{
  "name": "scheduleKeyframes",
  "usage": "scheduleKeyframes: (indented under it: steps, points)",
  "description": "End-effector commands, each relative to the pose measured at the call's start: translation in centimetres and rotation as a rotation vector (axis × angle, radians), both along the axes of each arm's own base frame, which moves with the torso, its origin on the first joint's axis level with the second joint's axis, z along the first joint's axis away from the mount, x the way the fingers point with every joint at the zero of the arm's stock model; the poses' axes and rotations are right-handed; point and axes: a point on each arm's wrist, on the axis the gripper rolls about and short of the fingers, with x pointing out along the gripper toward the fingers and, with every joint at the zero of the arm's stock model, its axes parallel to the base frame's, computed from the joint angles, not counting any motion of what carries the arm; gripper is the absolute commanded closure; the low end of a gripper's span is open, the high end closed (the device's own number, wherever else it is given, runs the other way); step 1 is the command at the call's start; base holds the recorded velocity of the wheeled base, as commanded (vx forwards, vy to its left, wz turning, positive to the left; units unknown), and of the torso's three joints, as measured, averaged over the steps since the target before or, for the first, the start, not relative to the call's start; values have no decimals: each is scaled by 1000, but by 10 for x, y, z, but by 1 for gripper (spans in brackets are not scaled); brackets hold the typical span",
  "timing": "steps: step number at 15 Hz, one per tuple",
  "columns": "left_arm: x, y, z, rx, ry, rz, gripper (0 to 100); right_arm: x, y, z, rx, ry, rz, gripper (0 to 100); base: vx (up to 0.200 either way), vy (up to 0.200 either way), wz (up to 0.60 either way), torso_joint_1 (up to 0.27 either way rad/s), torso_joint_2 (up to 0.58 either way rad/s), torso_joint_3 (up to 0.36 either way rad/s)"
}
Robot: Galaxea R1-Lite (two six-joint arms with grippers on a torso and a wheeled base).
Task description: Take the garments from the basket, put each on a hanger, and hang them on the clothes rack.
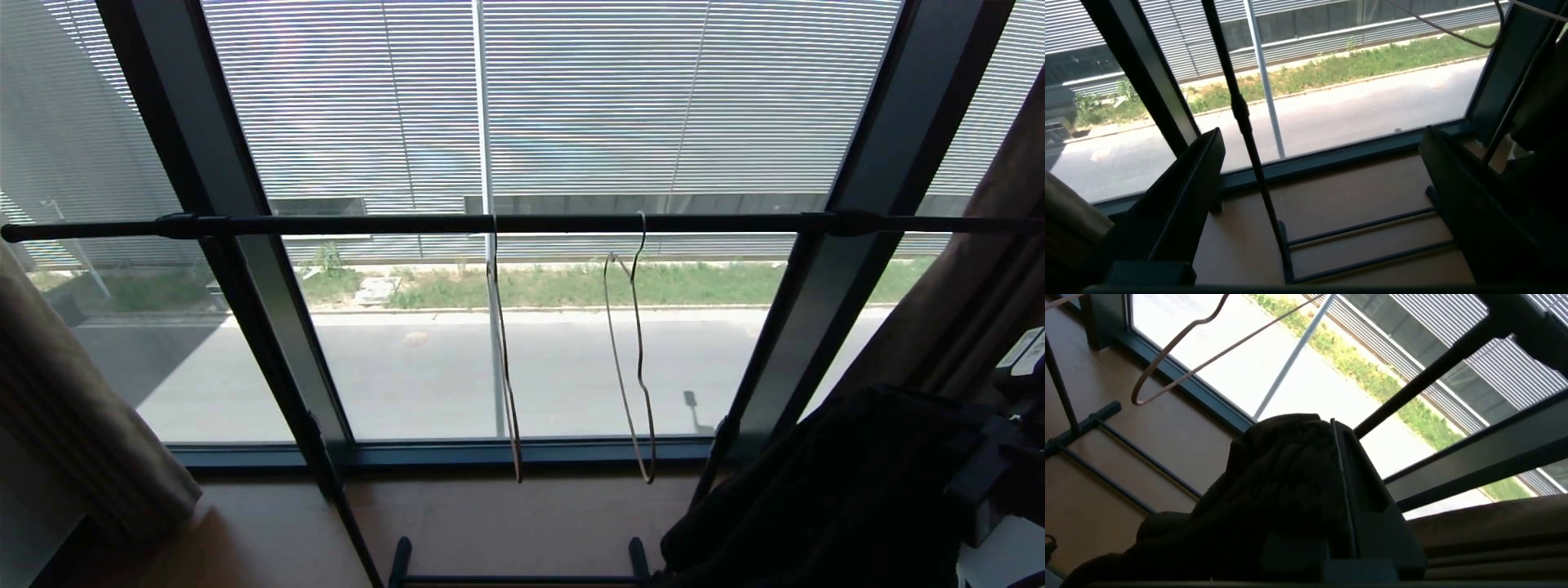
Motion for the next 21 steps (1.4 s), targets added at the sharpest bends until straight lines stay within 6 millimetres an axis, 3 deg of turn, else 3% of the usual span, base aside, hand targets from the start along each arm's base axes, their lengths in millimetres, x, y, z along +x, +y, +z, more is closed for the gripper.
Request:
scheduleKeyframes:
  steps: [1, 3, 16, 21]
  points:
    - [0, 0, 0, 0, 1, -1, 0, 0, 0, -1, -2, 2, 2, 100, 0, 0, 0, 0, 0, 0]
    - [0, 0, 0, 0, 1, -1, 0, 0, 0, 0, -1, 0, 1, 100, 0, 0, 0, 0, 0, 0]
    - [0, 0, 0, 0, 1, -1, 0, 0, 0, -1, -3, 3, 1, 100, -200, 0, 0, 1, 3, 1]
    - [0, 0, 0, 0, 1, -2, 0, 0, 0, -1, -2, 3, 2, 100, 0, 0, 0, 0, 0, 0]
